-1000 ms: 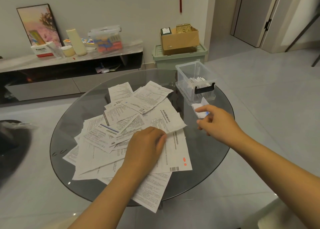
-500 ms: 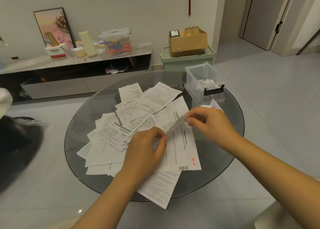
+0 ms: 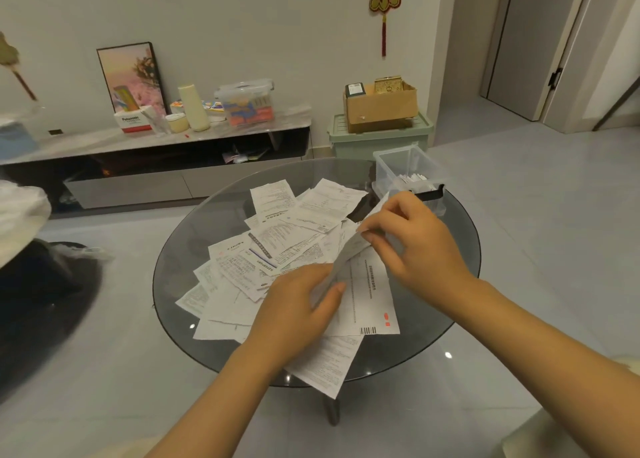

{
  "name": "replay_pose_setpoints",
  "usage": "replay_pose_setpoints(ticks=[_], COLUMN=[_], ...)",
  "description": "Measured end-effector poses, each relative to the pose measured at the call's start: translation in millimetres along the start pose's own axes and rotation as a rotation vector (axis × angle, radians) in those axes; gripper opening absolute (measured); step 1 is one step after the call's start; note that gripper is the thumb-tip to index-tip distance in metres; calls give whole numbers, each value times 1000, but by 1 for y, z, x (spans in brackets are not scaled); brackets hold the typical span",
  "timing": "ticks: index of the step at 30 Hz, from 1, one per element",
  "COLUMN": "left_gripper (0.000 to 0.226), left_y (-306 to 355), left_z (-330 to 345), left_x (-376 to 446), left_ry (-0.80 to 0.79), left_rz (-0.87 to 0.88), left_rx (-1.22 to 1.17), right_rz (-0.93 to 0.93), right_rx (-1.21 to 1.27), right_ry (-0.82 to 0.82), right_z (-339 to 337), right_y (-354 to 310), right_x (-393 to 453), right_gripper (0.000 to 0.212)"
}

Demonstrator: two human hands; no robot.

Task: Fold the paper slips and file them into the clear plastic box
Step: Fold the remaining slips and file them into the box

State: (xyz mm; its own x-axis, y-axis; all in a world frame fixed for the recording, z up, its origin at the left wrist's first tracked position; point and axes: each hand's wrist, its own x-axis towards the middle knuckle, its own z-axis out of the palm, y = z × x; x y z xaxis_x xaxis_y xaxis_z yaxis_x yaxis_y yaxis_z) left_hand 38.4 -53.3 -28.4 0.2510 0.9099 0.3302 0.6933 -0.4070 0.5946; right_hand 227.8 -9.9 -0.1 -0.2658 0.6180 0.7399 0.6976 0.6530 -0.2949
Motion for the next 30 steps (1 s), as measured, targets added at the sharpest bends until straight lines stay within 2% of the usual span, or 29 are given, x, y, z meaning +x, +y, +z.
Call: replay_pose_setpoints(ticks=[4,7,9,12,15,20,22,24,27,30], left_gripper=[34,32,26,26,27,18,19,21,25,27], left_y=[24,35,36,33,33,39,39,34,23,10], left_z=[0,-3,-8,-20,-31,-44,-52,-61,-75,-89], left_x=[-6,-8,-6,-5,-2,-6,-5,-2,4,11], left_ry=[-18,-32,19,103,136,133,128,138,135,87], left_rz=[-141,-258,-376,-560,-676,-755,-782,-821,-871,-865], left_rx=[-231,-380,-507,-625,-779,-1043,-1133,-1183,-1206,-1085], right_rz=[-44,-7,122,426,572,794,893,938,962,974], right_rx=[-73,-100,-134,-92,30,400,487,557,639,617], right_ry=[3,-3,-72,-243,-302,-506,-547,-527,-452,-321], right_z=[-17,-29,-36,-46,-47,-40,-38,-34,-31,-36], right_y=[-11,-16,-16,-13,-9,-8,-6,-3,-3,-3], right_x=[-1,-5,-4,-7,-8,2,11,21,35,49], right_gripper=[23,23,38,65,71,57,44,31,26,15])
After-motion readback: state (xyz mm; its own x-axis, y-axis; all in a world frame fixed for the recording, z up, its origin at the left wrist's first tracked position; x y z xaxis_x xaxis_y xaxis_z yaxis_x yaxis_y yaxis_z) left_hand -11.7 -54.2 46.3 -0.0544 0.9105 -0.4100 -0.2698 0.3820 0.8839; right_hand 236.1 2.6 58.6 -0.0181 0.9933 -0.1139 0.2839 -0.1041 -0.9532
